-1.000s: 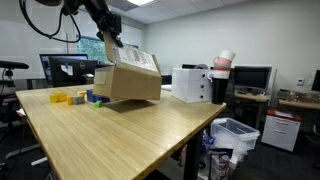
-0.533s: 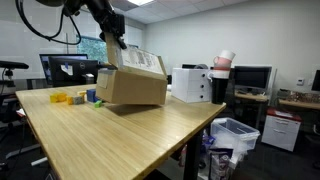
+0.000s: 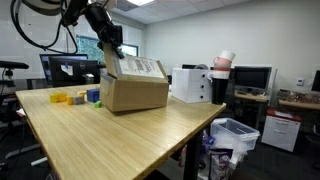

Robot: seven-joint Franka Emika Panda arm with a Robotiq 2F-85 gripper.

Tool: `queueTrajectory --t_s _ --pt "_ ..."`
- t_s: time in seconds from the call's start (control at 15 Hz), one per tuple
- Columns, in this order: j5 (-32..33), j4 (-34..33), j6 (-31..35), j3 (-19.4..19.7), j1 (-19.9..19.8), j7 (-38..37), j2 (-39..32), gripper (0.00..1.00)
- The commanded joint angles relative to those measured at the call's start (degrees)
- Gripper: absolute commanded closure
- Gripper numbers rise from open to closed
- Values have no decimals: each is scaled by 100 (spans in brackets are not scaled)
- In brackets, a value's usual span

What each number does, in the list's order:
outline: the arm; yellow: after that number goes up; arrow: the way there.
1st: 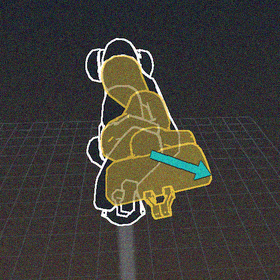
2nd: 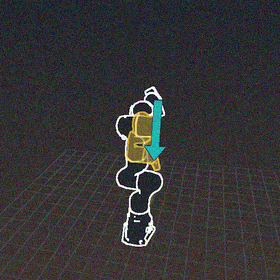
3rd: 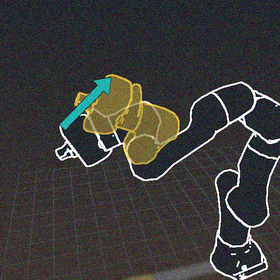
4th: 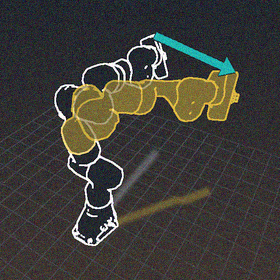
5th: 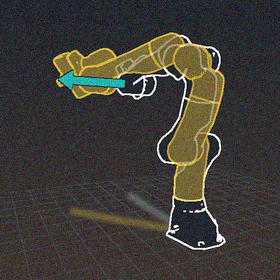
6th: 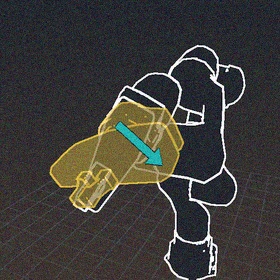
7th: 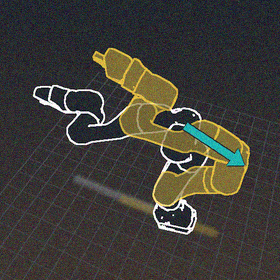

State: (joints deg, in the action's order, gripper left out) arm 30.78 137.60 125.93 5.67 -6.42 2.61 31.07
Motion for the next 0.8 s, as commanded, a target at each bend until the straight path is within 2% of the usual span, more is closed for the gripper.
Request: queueTrajectory --t_s 0.0,0.33,0.73 --pt "68 353 316 -153 -143 -141 130 95" --pt "133 411 378 -290 -189 -258 46 95" --pt "9 250 334 -167 -58 228 -169 95"
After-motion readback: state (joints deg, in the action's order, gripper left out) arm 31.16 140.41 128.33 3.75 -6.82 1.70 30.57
